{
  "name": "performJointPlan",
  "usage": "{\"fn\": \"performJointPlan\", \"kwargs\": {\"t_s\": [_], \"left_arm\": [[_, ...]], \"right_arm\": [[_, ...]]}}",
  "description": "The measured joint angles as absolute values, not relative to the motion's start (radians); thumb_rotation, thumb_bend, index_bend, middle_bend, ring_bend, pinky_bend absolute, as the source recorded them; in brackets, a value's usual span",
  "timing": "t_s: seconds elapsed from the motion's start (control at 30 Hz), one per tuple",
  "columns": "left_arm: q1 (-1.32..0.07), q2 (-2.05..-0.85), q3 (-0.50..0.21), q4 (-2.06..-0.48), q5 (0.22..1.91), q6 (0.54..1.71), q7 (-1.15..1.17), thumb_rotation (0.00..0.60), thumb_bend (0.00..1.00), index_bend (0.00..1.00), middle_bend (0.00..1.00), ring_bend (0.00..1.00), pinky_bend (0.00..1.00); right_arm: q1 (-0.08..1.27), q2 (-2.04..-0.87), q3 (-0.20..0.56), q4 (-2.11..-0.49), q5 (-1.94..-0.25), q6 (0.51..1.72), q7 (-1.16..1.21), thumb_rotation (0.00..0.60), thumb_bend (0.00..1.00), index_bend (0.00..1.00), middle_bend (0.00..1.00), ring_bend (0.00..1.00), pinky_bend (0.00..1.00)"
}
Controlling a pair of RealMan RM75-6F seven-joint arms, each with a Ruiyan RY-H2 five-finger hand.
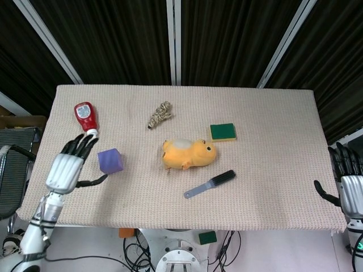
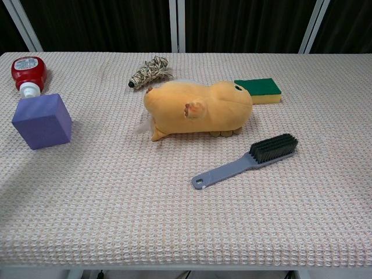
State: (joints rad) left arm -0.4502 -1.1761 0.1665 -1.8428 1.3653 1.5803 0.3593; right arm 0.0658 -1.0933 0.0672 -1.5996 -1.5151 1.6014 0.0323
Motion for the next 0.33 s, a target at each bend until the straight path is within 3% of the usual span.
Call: {"fn": "performJointPlan", "kwargs": {"t_s": [0.1, 0.33], "left_arm": [[-0.352, -1.158, 0.214, -1.813, 1.403, 1.647, 0.365, 0.197, 0.1, 0.07, 0.04, 0.03, 0.18], [-0.227, -1.155, 0.216, -1.692, 1.457, 1.745, 0.235, 0.124, 0.09, 0.06, 0.04, 0.02, 0.17]], "right_arm": [[0.035, -1.07, 0.036, -1.645, -1.455, 1.559, -0.03, 0.6, 0.28, 0.0, 0.0, 0.0, 0.0], [-0.014, -1.055, 0.002, -1.635, -1.453, 1.569, -0.08, 0.6, 0.3, 0.0, 0.0, 0.0, 0.0]]}}
